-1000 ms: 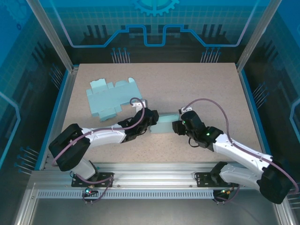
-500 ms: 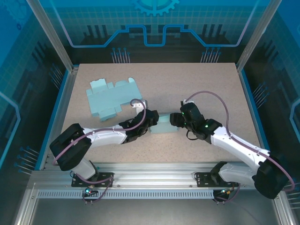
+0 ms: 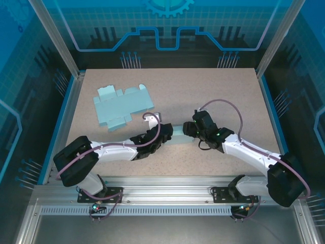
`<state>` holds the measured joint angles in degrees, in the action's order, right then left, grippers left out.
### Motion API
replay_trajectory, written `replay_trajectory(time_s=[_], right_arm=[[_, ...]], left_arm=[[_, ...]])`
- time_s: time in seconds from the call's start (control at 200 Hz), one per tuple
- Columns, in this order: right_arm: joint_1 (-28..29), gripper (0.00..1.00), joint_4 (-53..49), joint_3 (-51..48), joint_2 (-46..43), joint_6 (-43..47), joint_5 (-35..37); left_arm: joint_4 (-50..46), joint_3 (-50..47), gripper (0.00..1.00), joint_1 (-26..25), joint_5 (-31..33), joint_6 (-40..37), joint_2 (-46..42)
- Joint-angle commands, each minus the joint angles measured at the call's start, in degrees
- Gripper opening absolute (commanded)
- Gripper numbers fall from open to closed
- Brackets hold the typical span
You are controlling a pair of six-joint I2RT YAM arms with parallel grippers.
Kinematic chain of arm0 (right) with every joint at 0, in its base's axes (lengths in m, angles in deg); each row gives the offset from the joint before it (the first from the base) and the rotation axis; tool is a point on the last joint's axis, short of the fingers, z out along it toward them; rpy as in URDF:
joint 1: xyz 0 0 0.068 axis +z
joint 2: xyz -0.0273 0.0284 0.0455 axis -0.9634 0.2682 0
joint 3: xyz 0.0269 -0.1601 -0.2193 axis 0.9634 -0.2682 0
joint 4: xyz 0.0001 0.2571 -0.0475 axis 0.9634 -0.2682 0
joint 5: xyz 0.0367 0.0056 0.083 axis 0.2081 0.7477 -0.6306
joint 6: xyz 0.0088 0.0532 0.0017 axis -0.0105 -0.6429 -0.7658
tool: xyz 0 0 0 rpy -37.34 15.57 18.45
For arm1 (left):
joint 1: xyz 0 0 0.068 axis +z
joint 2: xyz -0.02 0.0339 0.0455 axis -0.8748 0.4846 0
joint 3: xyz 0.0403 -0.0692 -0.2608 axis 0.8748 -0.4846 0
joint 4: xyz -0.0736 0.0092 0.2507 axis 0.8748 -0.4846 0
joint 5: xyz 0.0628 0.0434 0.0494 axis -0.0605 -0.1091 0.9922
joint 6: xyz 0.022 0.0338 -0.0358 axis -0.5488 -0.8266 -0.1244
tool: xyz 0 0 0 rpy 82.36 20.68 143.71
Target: Fold the paper box
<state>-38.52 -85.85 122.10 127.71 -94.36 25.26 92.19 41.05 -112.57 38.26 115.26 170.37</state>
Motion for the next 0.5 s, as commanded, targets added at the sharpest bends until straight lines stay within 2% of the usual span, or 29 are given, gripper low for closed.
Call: replay_trajectory(time_s=[0.0,0.495], right_arm=[[-0.50,0.55,2.04,-5.23,-0.87,-2.32,-0.87],[-0.55,0.46,7.31,-13.29,0.57,-3.60,0.87]], left_arm=[[-10.71,-3.33,0.42,-0.39,0.63,0.42,2.77],[-13.19,-3.13,0.43,-0.31,-0.05,0.66,0.82]])
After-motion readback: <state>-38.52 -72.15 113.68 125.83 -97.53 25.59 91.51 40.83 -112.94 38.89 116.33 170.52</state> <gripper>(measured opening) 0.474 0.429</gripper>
